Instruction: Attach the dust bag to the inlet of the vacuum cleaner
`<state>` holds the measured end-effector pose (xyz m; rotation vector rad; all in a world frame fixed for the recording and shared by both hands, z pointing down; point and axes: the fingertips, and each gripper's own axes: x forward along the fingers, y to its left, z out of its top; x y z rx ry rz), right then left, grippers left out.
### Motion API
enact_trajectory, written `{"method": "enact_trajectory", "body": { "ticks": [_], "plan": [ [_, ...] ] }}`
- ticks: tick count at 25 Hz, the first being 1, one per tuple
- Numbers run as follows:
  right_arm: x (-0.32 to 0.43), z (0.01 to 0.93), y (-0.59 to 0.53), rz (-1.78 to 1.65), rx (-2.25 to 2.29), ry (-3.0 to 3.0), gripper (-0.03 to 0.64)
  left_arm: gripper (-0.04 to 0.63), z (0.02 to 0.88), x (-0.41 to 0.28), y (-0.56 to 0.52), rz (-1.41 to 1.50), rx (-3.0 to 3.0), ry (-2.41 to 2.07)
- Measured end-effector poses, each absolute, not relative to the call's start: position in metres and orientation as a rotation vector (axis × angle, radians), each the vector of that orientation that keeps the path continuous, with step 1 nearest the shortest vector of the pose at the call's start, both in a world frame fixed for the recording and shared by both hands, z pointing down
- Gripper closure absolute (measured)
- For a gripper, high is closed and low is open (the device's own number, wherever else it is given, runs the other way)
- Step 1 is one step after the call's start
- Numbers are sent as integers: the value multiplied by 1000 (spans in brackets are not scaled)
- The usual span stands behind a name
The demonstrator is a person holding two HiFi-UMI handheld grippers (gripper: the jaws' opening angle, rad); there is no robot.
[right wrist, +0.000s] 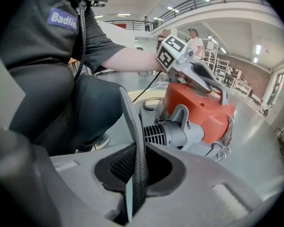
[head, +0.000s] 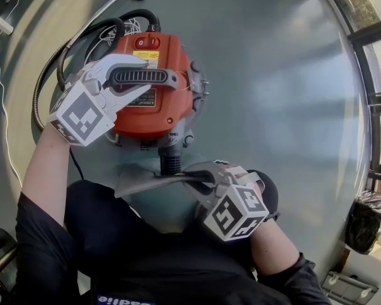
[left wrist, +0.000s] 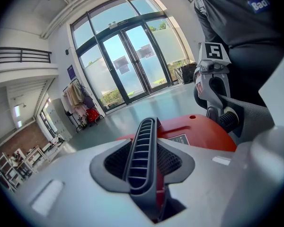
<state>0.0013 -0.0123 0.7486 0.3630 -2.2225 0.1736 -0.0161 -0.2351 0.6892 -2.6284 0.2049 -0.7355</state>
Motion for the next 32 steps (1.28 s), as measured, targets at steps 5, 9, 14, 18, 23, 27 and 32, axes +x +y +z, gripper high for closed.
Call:
{"method": "enact_trajectory", "body": {
  "ticks": [5, 9, 14, 18, 23, 27, 32],
  "plan": [
    [-5, 747, -21, 155, 359, -2210, 582, 440, 689, -16, -235, -739, -2630, 207],
    [-6, 749, -24, 203, 375, -2216, 581, 440, 690, -16, -236, -741, -2631, 212],
    [4, 754, -23, 304, 444, -2213, 580, 440, 691, -17, -236, -745, -2629, 216],
    [4, 755, -26, 317, 475, -2209, 575, 439, 691, -16, -236, -748, -2632, 221],
    [-5, 752, -32, 299, 479, -2217, 568, 439, 691, -16, -236, -750, -2635, 223],
    [-2, 754, -33, 343, 509, -2218, 567, 439, 691, -17, -236, -753, -2634, 225],
    [8, 758, -31, 396, 557, -2211, 568, 439, 691, -16, -236, -750, -2632, 226]
  ]
}}
